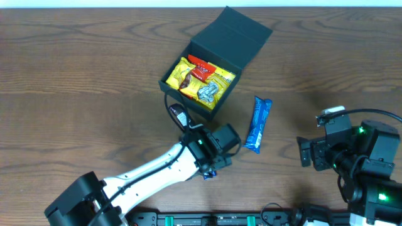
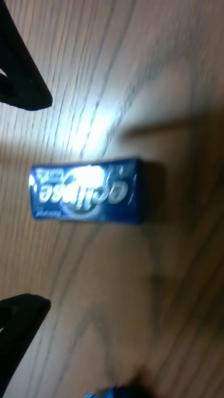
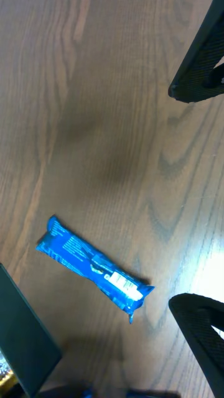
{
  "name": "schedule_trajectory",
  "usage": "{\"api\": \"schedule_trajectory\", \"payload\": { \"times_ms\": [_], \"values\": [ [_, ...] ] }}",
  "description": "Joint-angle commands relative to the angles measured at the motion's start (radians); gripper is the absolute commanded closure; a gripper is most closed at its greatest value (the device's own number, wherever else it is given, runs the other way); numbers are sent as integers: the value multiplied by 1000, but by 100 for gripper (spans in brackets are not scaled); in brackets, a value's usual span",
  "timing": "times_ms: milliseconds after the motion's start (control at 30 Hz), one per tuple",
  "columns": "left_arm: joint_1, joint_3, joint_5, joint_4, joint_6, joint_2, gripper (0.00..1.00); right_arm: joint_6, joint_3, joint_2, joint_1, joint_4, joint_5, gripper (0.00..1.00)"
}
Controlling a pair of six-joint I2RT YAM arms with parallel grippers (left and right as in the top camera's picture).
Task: Pack container
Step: 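Close left gripper on the Eclipse tin and lift it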
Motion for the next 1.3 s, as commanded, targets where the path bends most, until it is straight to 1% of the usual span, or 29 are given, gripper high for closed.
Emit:
{"api": "schedule_trajectory", "payload": {
  "times_ms": [0,133,267,600,733,767,800,833,867,933,1100,1133,1167,1200,1267],
  "values": [
    [-11,-8,-24,-5,-51,-8,5,13,0,-1,-9,-1,-11,1],
    [-10,-29,-10,4,-97,10,5,13,0,-1,-9,-1,-11,1],
    [-10,-38,-21,24,-96,12,4,13,0,-1,-9,-1,-11,1],
    [-2,-77,12,81,-88,20,3,13,0,-1,-9,-1,-11,1],
    [7,-78,16,101,-58,35,4,13,0,-1,-9,-1,-11,1],
    [11,-78,22,103,-55,42,2,13,0,-1,-9,-1,-11,1],
    [16,-78,37,107,-54,51,0,13,0,-1,-9,-1,-11,1],
    [25,-78,55,113,-50,63,7,13,0,-1,-9,-1,-11,1],
    [38,-78,76,117,-43,76,7,13,0,-1,-9,-1,-11,1],
    [61,-78,116,118,-43,102,4,13,0,-1,-9,-1,-11,1],
    [96,-78,175,144,-7,145,5,13,0,-1,-9,-1,-11,1],
    [97,-78,184,158,8,150,9,13,0,-1,-9,-1,-11,1],
    [102,-78,200,174,26,156,18,13,0,-1,-9,-1,-11,1],
    [104,-78,203,178,32,160,24,13,0,-1,-9,-1,-11,1],
    [108,-78,214,180,36,165,27,13,0,-1,-9,-1,-11,1]
  ]
}}
